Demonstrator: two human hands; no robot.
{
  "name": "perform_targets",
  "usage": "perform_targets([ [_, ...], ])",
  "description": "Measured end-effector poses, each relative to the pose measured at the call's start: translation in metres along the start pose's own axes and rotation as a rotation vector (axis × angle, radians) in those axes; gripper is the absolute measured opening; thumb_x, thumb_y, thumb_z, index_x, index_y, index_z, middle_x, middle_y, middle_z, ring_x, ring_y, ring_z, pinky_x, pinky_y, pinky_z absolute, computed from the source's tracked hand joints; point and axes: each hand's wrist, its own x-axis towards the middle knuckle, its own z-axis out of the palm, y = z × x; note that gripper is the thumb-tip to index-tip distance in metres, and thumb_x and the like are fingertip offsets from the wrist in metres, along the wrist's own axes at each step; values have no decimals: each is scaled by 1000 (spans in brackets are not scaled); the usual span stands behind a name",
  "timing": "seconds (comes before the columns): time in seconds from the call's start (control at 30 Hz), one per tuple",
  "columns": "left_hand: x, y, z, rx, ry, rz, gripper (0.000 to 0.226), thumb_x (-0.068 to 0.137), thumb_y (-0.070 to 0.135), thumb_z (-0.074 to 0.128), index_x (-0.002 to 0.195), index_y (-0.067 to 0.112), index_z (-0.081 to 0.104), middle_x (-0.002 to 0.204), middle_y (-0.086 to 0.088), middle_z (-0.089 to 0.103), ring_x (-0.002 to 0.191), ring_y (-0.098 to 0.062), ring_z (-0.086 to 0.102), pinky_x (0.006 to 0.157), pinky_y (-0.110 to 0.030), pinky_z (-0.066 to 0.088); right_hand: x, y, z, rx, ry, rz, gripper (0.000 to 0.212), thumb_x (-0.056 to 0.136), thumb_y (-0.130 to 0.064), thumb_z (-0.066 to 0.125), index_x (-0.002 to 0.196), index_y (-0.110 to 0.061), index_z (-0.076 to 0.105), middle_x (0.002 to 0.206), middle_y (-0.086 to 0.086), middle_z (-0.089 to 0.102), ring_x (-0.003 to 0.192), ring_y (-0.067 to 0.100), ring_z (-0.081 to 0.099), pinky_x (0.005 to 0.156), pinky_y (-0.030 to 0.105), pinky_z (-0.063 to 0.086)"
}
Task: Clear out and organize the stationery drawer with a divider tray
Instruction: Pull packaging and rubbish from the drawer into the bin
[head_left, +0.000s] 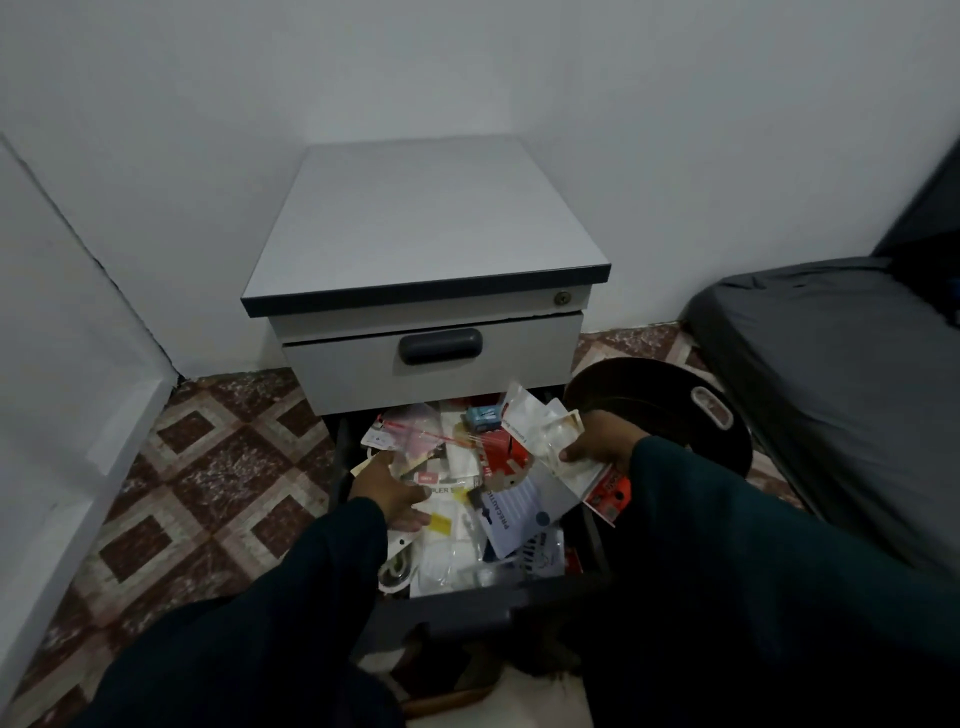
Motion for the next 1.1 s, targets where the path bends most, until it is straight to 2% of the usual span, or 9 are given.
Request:
perform_targets([
  [0.17, -5, 28, 26, 39, -48, 42, 76, 85, -6, 63, 145, 17, 23, 106, -17, 58, 41, -17, 63, 42, -26, 54, -4, 10, -27, -13, 51, 26, 53, 80, -11, 72, 127, 0, 52, 128, 16, 57, 117, 31, 54, 101, 39, 44],
  [0.27, -6, 41, 44, 96, -78, 73, 68, 84, -7, 63, 140, 13, 31, 99, -15, 60, 43, -18, 64, 42, -28, 55, -6, 18, -48, -55, 79, 51, 51, 81, -14, 71, 127, 1, 53, 127, 15, 57, 117, 30, 54, 97, 34, 43],
  [0.33, -7, 49, 58, 152, -73, 114, 58, 83, -7, 64, 134, 6, 38, 86, -10, 59, 37, -10, 60, 37, -22, 50, -6, 24, -63, -70, 114, 67, 51, 82, -16, 71, 127, 1, 53, 129, 15, 56, 119, 30, 53, 96, 33, 42],
  [0.47, -7, 67, 90, 216, -95, 196, 50, 84, -5, 64, 129, 4, 45, 89, -9, 60, 36, -3, 56, 33, -10, 41, -4, 39, -91, -64, 155, 114, 52, 83, -16, 70, 129, 2, 52, 131, 15, 55, 121, 31, 51, 98, 32, 41],
  [0.6, 7, 78, 122, 186, -198, 118, 39, 87, -7, 59, 121, 7, 45, 73, -12, 61, 47, -18, 60, 40, -26, 53, 2, 57, -111, -45, 196, 154, 55, 82, -13, 71, 131, 0, 50, 134, 15, 52, 123, 31, 49, 100, 34, 40],
  [0.73, 21, 87, 150, 171, -238, 98, 29, 88, -5, 59, 107, 10, 43, 74, -12, 56, 51, -21, 55, 48, -31, 52, 14, 74, -123, 2, 217, 192, 59, 81, -9, 71, 134, -1, 47, 137, 17, 50, 125, 31, 49, 100, 33, 40],
  [0.87, 35, 97, 176, 144, -300, 57, 33, 87, -3, 61, 116, 1, 45, 84, -18, 56, 49, -20, 55, 47, -35, 52, 30, 90, -132, 20, 258, 228, 60, 79, -7, 72, 133, 0, 48, 136, 17, 51, 123, 31, 50, 100, 33, 41],
  [1.0, 46, 104, 199, 91, -357, 28, 47, 88, -2, 59, 132, 1, 40, 88, -16, 58, 67, -23, 59, 66, -40, 55, 45, 102, -137, 21, 301, 261, 54, 79, -7, 72, 128, 2, 52, 132, 16, 54, 120, 30, 53, 96, 32, 43],
  [1.1, 57, 107, 207, 123, -357, 55, 79, 86, 8, 66, 150, 8, 18, 138, -21, 45, 116, -33, 55, 85, -42, 53, 52, 106, -137, 83, 302, 267, 60, 79, -8, 73, 131, 5, 47, 133, 17, 52, 120, 30, 52, 91, 31, 44],
])
